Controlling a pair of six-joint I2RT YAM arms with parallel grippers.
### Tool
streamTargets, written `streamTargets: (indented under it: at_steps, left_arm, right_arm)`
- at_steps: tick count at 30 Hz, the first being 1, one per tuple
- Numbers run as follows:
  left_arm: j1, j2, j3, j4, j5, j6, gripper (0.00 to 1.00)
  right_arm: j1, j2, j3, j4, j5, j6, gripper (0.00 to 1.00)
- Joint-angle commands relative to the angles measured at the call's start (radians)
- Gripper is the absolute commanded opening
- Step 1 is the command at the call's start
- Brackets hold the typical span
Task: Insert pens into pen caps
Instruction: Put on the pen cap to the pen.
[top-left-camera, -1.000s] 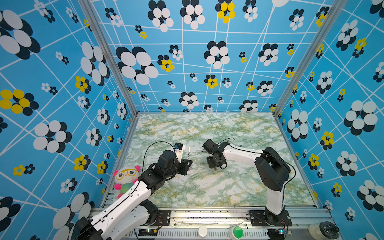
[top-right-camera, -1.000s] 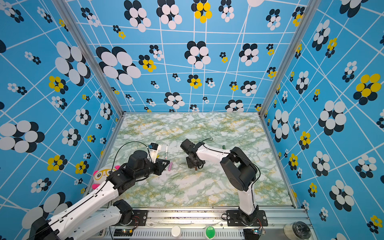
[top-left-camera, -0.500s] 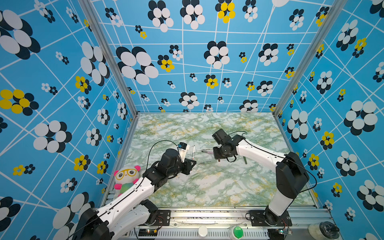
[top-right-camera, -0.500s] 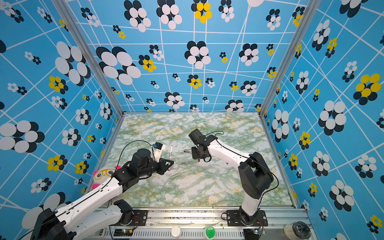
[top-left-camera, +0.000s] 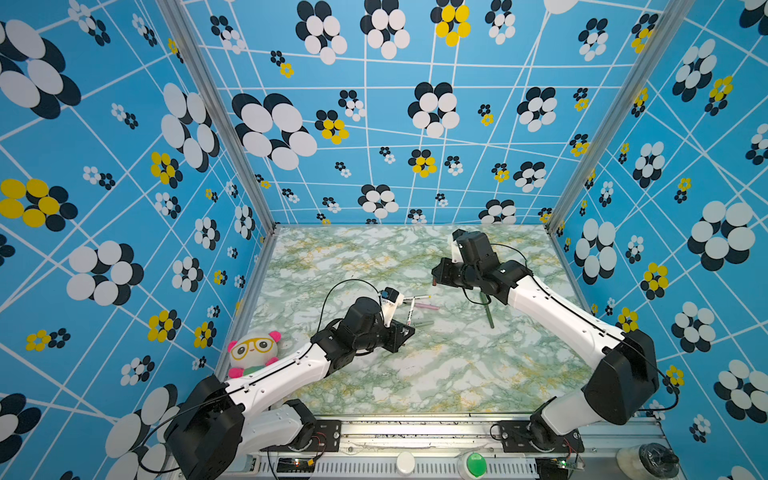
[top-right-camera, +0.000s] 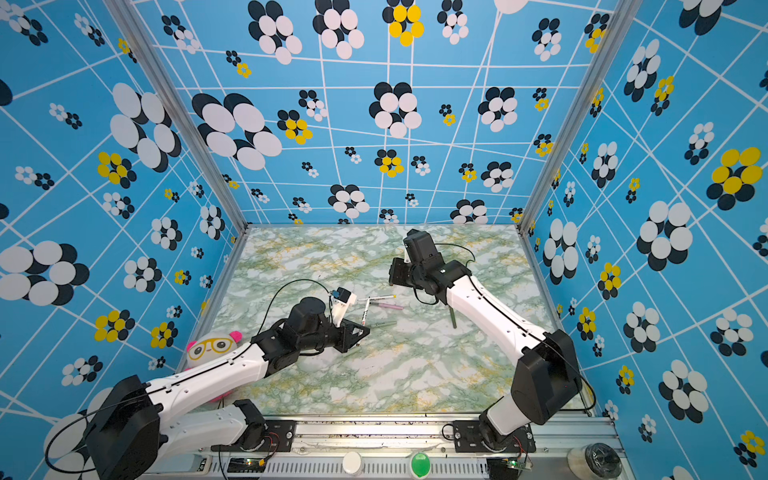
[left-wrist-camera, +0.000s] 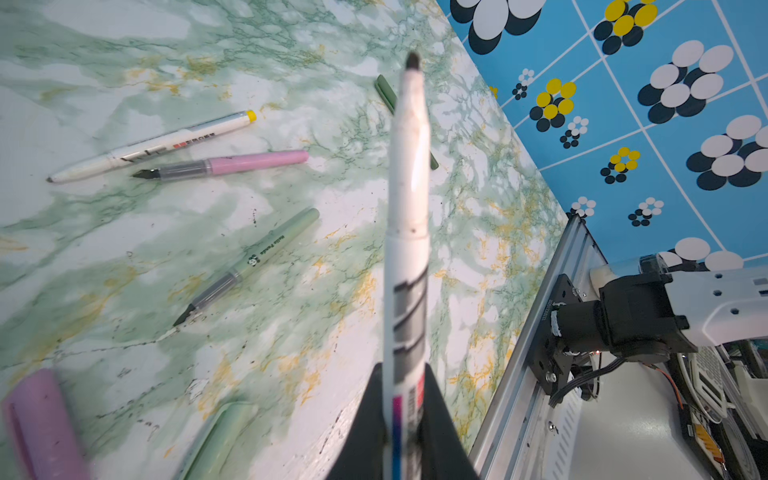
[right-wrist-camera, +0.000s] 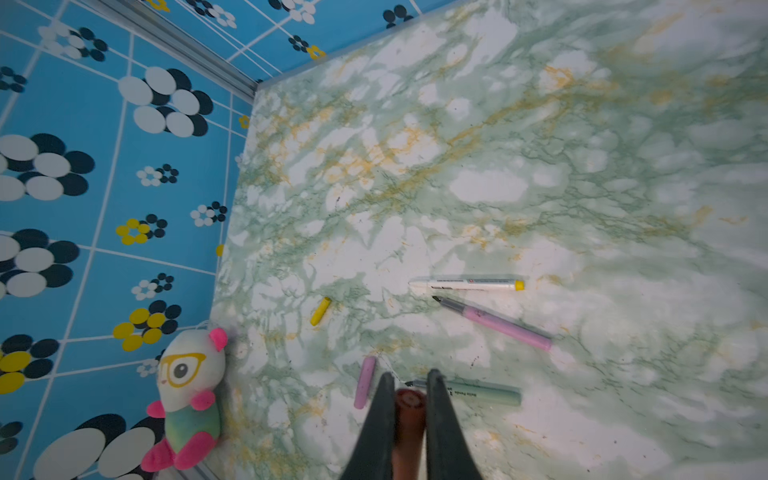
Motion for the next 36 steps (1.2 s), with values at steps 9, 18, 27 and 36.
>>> streamTargets:
  at_steps: [9, 18, 27, 36]
  left_arm:
    - [-0.028, 0.045, 0.051, 0.081, -0.002, -0.035, 0.0]
    - [-0.031, 0.06, 0.058, 0.092, -0.011, -0.04, 0.0]
    - [-0.033, 0.074, 0.064, 0.102, -0.013, -0.044, 0.0]
    - [-0.032, 0.074, 0.063, 0.107, -0.018, -0.047, 0.0]
  right_arm:
    - [-0.004, -0.049, -0.079, 0.21, -0.109, 0.122, 0.11]
    - [0.0, -0.051, -0.113, 0.242, -0.15, 0.143, 0.11]
    - [0.009, -0.05, -0.136, 0.259, -0.166, 0.155, 0.11]
    - [0.019, -0.046, -0.144, 0.26, -0.164, 0.152, 0.1]
